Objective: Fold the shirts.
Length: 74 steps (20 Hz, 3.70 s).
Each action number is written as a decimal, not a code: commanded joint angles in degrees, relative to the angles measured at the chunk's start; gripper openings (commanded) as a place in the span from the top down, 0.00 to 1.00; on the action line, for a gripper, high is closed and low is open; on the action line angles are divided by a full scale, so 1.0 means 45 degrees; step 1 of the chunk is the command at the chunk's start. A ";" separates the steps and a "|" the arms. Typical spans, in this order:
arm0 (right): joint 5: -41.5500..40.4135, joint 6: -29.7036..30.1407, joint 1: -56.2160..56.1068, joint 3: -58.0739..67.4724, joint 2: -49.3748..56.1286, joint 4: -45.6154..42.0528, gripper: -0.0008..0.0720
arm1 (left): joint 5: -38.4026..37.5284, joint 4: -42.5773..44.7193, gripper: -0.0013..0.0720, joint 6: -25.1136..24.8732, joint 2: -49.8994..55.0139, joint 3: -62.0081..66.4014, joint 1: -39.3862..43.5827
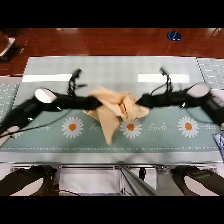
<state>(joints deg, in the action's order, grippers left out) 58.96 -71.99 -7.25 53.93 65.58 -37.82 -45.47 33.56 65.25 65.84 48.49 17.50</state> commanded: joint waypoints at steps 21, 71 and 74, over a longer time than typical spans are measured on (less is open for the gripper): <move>0.5338 -0.3007 0.2050 0.8403 -0.6086 -0.8578 0.96 | -0.8111 0.0782 0.96 0.1214 -0.7980 0.2492 -0.6912; 0.0350 -0.1865 0.0899 -0.5323 0.0291 -0.2176 0.44 | -0.3031 -0.1802 0.96 -0.3021 0.2390 -0.3347 -0.2220; -0.0423 -0.1715 0.0262 -0.5319 0.1112 -0.1107 0.44 | -0.3031 -0.1802 0.96 -0.3021 0.2390 -0.3347 -0.2220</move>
<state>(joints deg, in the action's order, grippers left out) 59.94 -79.57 -2.90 30.00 67.55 -46.76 -59.09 25.45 51.64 76.49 33.08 7.40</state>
